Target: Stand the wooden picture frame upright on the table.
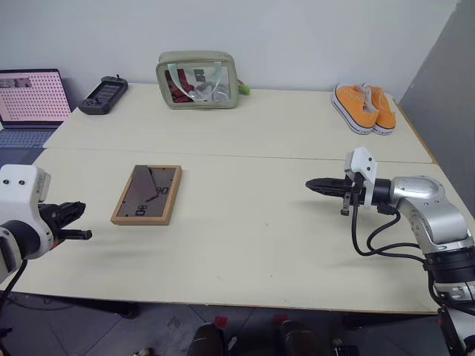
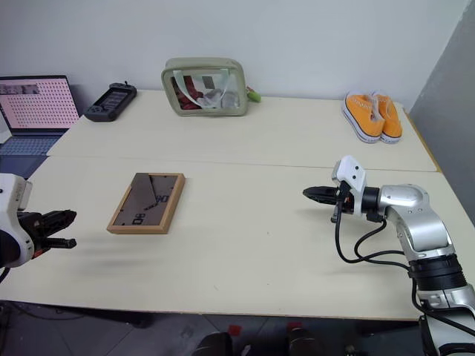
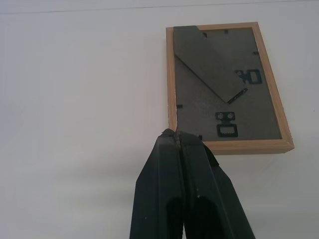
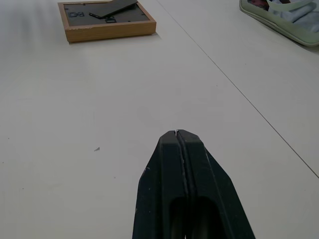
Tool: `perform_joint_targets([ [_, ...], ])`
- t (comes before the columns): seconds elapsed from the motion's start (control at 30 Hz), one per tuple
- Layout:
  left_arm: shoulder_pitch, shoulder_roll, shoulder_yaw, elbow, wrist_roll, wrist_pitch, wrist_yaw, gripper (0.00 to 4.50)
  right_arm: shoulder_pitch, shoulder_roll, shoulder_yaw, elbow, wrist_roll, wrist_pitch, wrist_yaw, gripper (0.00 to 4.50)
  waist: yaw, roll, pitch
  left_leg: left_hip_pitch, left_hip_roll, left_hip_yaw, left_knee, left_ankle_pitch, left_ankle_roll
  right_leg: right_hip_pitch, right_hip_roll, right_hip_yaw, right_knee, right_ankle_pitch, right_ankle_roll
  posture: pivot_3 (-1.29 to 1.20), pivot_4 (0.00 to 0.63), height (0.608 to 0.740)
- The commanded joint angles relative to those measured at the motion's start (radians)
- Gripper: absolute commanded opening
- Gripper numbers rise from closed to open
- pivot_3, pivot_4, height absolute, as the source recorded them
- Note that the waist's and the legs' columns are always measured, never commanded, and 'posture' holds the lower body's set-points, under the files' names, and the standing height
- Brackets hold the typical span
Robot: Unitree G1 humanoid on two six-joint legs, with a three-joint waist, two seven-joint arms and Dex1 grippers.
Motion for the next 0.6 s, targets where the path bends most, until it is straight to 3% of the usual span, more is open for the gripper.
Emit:
perform_joint_targets([
  [0.03,-0.018,0.008,-0.006,-0.024,0.013,0.006,0.007,0.0,-0.005,-0.001,-0.037,-0.023,0.02,0.0,-0.004,0.0,0.0,0.0,0.0,0.0,0.0,0.0,0.0,0.0,0.0,0.0,0.0,0.0,0.0,0.0,0.0,0.0,0.15,0.74],
  [0.6,-0.048,0.001,-0.016,-0.007,0.041,-0.016,0.017,0.0,0.005,0.004,-0.038,-0.028,0.016,-0.003,-0.017,0.0,0.0,0.0,0.0,0.0,0.0,0.0,0.0,0.0,0.0,0.0,0.0,0.0,0.0,0.0,0.0,0.0,0.15,0.74],
])
